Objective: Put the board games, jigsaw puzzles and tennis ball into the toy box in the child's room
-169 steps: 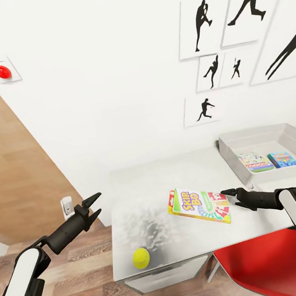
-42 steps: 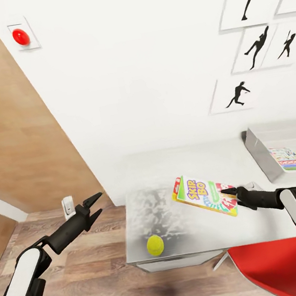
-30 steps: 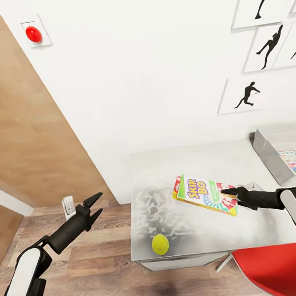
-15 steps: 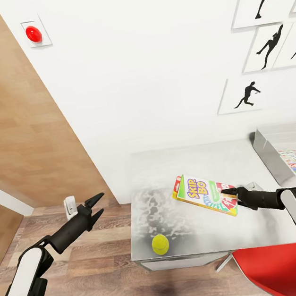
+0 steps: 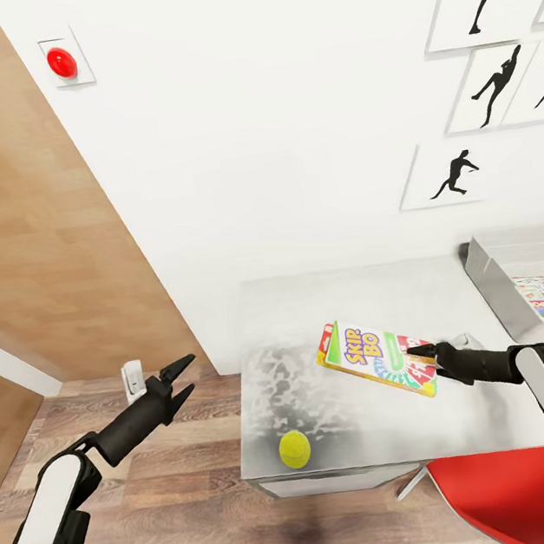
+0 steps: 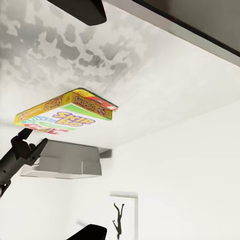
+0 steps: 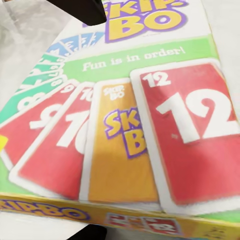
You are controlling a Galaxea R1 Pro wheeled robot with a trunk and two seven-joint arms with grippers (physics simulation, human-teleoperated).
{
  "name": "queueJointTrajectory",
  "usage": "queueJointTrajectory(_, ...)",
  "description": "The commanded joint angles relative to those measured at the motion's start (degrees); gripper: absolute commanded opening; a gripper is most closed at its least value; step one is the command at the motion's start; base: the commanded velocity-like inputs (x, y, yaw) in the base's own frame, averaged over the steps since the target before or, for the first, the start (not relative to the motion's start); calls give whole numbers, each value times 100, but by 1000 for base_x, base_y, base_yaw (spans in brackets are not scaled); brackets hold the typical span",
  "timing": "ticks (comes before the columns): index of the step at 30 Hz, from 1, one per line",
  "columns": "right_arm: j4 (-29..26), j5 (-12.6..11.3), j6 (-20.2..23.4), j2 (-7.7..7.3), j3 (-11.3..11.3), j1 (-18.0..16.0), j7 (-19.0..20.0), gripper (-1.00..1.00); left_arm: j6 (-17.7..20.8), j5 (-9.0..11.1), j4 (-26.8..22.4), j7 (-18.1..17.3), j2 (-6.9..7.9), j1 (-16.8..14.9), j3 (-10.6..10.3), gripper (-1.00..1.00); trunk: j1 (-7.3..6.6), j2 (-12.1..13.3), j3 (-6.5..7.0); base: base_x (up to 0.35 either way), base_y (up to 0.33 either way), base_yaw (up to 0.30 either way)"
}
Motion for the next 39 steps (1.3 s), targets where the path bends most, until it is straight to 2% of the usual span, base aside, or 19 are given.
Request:
queueJointTrajectory(1, 0, 57, 23, 2, -13, -5, 59, 100, 28, 35, -3, 24, 0, -4, 6, 100, 3, -10, -9, 0, 0, 0)
queueJointTrajectory(13, 0, 56, 23, 1, -12, -2, 61, 100, 22, 42, -24, 4, -11, -4, -7, 100, 3, -10, -9, 115, 0, 23)
queueJointTrajectory(31, 0, 51, 23, 1, -18, -6, 61, 100, 21, 43, -24, 10, -15, -4, -16, 100, 3, -10, -9, 23, 0, 234)
queueJointTrajectory(39, 0, 50, 23, 1, -18, 1, 61, 100, 21, 44, -26, 11, -16, -4, -17, 100, 3, -10, -9, 1, 0, 103)
